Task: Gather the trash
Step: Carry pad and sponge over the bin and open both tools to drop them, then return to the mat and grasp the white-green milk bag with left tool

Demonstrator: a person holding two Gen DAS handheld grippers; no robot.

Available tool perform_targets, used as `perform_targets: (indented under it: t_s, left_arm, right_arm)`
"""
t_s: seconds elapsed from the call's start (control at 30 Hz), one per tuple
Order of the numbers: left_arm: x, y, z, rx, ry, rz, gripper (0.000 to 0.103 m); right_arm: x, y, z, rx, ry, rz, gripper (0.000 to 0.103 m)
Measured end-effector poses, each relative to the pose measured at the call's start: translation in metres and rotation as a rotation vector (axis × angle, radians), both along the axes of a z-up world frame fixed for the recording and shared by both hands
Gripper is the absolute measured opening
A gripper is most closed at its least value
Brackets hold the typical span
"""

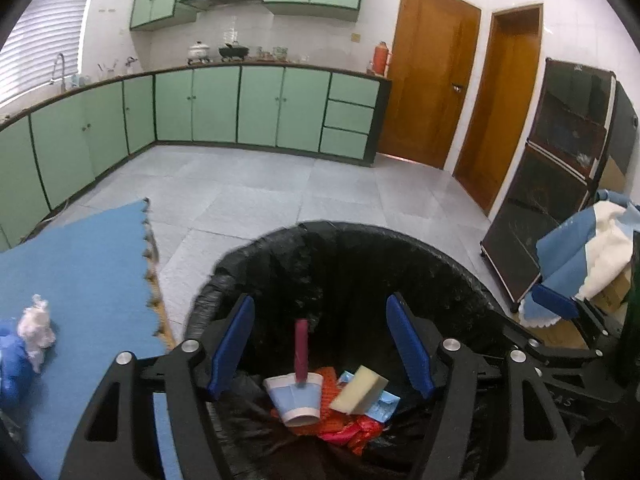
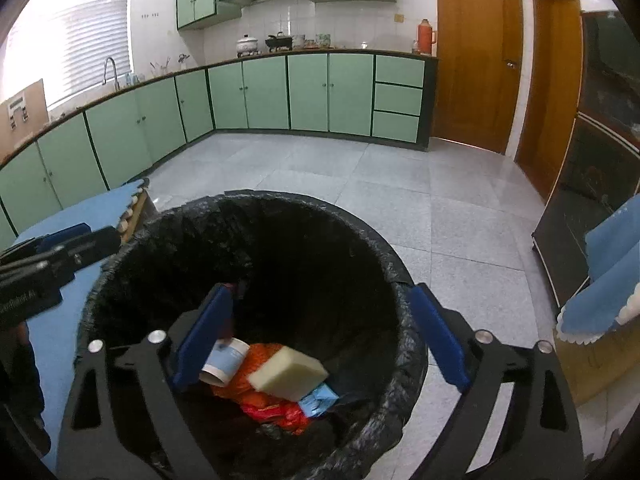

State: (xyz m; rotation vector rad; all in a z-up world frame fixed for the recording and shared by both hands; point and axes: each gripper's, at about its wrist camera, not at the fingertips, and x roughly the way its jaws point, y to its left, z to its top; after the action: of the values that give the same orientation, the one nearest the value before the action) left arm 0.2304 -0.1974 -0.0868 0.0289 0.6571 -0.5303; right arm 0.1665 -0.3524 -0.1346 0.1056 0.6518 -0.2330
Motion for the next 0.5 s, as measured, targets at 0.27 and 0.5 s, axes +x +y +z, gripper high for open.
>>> perform_targets:
  t_s: [0.27, 0.5]
  left_arm:
    - [-0.033, 0.077, 0.036, 0.013, -0.105, 0.081, 0.074]
    - [-0.065, 0.170, 0.039, 0.039, -0.115, 0.251, 0.074]
  right_arm:
    - [-0.019, 0.041, 0.038, 0.044, -0.072, 0.039, 0.094]
    - [-0.014, 0.110, 0.058, 0.068, -0.107, 0.148, 0.094]
